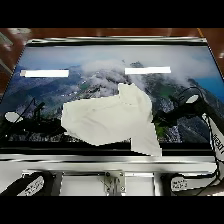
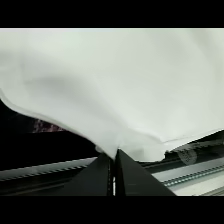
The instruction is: Fold the shirts.
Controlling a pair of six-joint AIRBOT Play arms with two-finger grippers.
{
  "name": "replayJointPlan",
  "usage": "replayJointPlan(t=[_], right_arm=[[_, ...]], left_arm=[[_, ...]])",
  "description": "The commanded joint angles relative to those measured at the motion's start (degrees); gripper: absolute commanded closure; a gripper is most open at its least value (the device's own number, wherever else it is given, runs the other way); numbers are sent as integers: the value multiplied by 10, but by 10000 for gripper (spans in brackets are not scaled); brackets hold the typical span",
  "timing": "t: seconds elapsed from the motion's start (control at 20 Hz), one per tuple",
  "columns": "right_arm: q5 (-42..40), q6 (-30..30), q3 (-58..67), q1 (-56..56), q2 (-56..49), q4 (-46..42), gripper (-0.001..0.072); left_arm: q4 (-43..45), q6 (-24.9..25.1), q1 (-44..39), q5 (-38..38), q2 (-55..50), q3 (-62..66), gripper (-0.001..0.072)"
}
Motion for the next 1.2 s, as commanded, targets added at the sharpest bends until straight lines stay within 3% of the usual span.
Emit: replayJointPlan(t=[0.0, 0.05, 0.1, 0.3, 0.45, 0.75, 0.95, 1.15], right_arm=[[-13, -5, -17, 45, -17, 0, 160], [-12, -6, -17, 53, -17, 0, 329], [-11, -5, -16, 59, -14, 2, 664], [19, -47, 6, 53, 73, 25, 661], [13, -70, 90, 37, 210, 23, 661], [-135, -59, 365, 21, 499, -17, 661], [-88, -20, 496, 21, 568, -46, 661], [-10, 8, 531, 21, 581, -89, 661]], left_arm=[[0, -3, 0, 0, 14, 1, 669], [0, -3, 0, -2, 14, 1, 669], [0, -3, 0, -5, 14, 4, 669], [8, -2, 0, -7, 62, 82, 670], [33, -16, 0, 10, 144, 236, 670], [52, -17, 0, 50, 240, 625, 670], [52, -49, 0, 40, 265, 731, 670], [94, -49, 0, -55, 274, 737, 670]])
